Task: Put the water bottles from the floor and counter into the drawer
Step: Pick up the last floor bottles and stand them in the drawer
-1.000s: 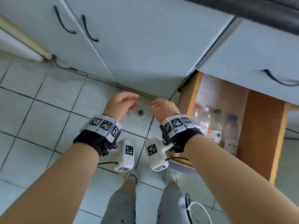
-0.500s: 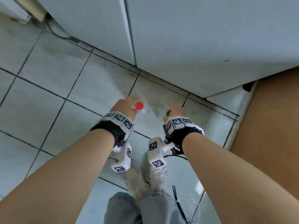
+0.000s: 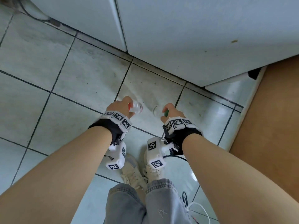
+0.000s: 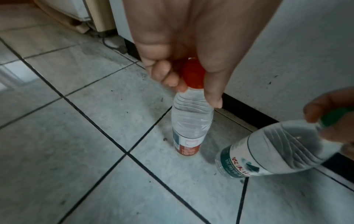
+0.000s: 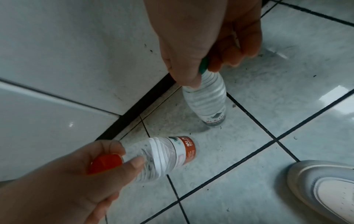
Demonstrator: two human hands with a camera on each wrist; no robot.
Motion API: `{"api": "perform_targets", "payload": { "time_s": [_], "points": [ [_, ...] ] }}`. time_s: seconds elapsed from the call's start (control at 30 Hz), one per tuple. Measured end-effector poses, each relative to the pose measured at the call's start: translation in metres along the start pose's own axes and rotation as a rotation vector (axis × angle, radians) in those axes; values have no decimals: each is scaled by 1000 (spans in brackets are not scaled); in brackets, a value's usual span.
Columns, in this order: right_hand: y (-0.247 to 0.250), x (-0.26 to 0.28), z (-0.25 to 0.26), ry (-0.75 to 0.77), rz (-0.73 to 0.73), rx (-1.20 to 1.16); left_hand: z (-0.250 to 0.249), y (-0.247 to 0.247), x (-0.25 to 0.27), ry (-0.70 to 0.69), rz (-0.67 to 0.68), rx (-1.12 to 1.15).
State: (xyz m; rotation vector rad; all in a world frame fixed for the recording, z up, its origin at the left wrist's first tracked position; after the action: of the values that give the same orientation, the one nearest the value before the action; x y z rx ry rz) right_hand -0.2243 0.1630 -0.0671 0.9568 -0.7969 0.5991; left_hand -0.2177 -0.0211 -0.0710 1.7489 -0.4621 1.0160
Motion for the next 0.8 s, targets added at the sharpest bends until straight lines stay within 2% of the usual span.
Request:
{"api": "perform_targets", "payload": {
  "time_s": [0.17, 0.3, 0.43, 0.53, 0.67, 0.8],
  "points": [
    [23, 62, 19, -16, 9, -34, -1, 39, 81, -15, -79, -54],
    [64, 142, 49, 0, -32, -86, -13, 88, 166, -16, -181, -92],
    [134, 239, 82, 27, -221, -53, -41, 154, 256, -32, -279, -120],
    [191, 305, 103, 39, -379, -64, -73, 204, 314, -98, -324, -179],
    [254, 371, 103, 29, -497, -162, -121, 254, 382, -209, -411, -278],
    [304, 419, 83, 25, -589, -182, -180, 279, 426, -360, -463, -369]
  ]
}}
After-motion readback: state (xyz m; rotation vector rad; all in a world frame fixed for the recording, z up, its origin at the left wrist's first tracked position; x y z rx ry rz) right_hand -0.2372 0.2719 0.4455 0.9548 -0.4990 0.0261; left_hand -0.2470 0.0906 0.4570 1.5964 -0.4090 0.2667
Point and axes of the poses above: each hand's wrist, its own x-axis away from the middle knuckle, its own y-axis out of the back of the hand, z = x × y, the point moved 7 cm from there along -x, towards the middle knuckle, and after that the axes turned 4 degrees about y, right-handed, at the moved point
